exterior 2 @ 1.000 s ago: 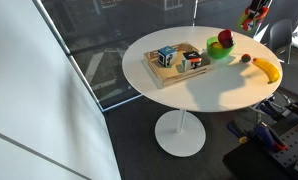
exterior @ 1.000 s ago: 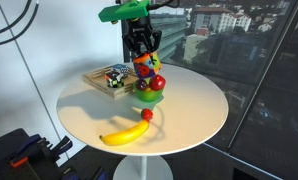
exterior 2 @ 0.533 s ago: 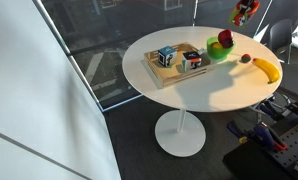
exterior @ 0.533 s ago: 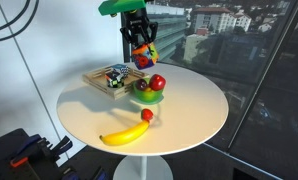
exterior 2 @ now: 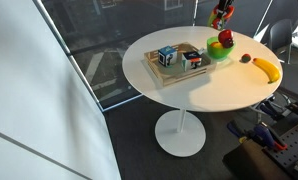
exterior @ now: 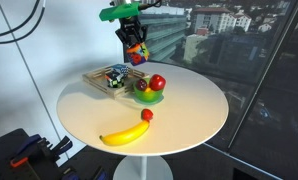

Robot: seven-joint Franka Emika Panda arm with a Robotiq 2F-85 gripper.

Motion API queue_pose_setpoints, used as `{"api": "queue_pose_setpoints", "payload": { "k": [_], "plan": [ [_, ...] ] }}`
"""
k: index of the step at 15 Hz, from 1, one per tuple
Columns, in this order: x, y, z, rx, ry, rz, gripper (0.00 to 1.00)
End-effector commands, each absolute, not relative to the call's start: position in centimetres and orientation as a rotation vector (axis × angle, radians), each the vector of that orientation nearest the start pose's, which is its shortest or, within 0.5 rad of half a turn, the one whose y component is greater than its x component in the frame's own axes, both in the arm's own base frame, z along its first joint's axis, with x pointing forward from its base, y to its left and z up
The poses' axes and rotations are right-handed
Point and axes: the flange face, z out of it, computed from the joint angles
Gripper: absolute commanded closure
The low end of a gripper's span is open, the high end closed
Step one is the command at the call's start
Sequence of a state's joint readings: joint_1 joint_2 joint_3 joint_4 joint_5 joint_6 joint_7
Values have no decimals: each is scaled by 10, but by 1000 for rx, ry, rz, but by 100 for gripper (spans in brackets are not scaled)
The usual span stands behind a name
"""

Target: Put the orange plushy cube in the crate

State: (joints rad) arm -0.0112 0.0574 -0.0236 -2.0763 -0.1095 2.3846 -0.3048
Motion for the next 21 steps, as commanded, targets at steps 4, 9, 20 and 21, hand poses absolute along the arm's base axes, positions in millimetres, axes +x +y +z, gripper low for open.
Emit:
{"api": "queue_pose_setpoints", "payload": {
  "k": [4,9,20,21],
  "plan": [
    [616,24,400,-3199,-625,-408,83],
    [624,45,391,-3186,-687,-428,83],
    [627,67,377,-3208,-777,-395,23],
    [627,65,377,-3211,-770,-396,16]
  ]
}}
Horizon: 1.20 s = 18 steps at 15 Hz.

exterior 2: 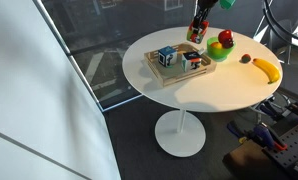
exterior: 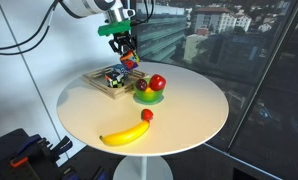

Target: Put the orange plushy cube in the crate

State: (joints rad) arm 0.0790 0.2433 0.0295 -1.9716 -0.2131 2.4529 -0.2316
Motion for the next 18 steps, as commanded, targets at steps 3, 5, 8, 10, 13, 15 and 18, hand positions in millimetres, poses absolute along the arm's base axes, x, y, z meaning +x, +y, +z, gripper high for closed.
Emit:
{"api": "queue_pose_setpoints", "payload": {
  "k": [3,5,8,10,13,15,18],
  "plan": [
    [628,59,380,-3212,-748,-401,0],
    [629,54,382,-3215,-734,-401,0],
    [626,46,385,-3229,-702,-367,0],
    [622,39,386,-3251,-665,-319,0],
    [613,31,388,-3258,-619,-200,0],
    [605,27,392,-3252,-605,-126,0],
    [593,21,403,-3248,-571,-36,0]
  ]
}}
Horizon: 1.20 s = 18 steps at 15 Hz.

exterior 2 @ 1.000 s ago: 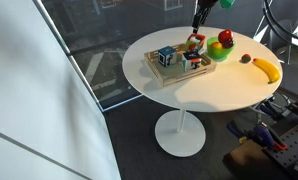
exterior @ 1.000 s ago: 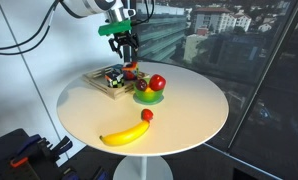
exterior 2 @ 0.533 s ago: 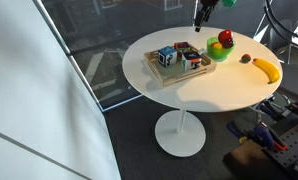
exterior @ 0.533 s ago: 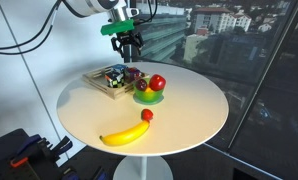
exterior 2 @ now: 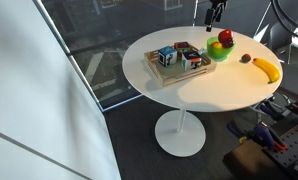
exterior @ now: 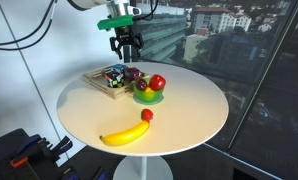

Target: Put the orange plushy cube in the crate

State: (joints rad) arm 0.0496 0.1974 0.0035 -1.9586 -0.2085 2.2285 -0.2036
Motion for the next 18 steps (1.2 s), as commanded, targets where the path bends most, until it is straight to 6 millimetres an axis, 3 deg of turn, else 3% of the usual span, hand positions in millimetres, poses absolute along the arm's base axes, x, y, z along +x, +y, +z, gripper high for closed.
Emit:
{"api": "queue_pose_setpoints", "payload": {
  "k": [1,8,18],
  "plan": [
    [588,19,407,-3240,-558,-11,0],
    [554,14,442,-3143,-440,53,0],
    [503,12,507,-3095,-382,87,0]
  ]
}}
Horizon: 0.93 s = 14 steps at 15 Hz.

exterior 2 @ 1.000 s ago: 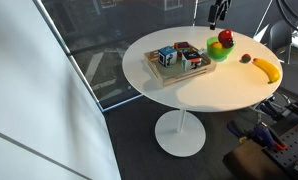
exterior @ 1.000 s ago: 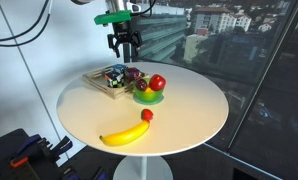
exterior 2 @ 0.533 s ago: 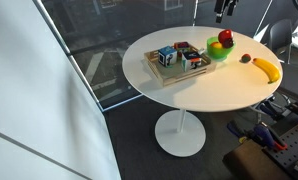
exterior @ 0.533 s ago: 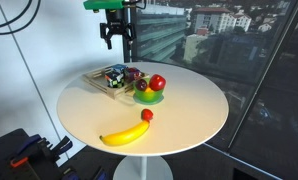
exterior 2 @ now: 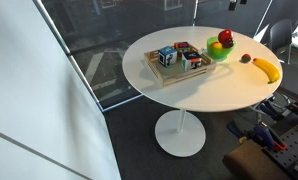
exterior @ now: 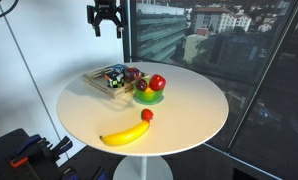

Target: Put the orange plushy cube in the crate

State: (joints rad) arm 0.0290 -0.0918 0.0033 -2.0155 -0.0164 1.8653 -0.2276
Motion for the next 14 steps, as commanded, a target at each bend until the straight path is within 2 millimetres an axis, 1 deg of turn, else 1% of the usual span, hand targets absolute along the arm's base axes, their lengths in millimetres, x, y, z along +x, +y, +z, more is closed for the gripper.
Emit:
{"api": "queue_pose_setpoints", "payload": {
  "k": [1,4,8,10,11,14],
  "plan": [
    [499,11,513,-3092,-363,75,0],
    [491,7,530,-3086,-256,-20,0],
    [485,3,541,-3092,-130,-95,0],
    [485,2,542,-3095,-83,-110,0],
    [490,5,539,-3107,-151,-74,0],
    [491,5,538,-3107,-147,-71,0]
  ]
}}
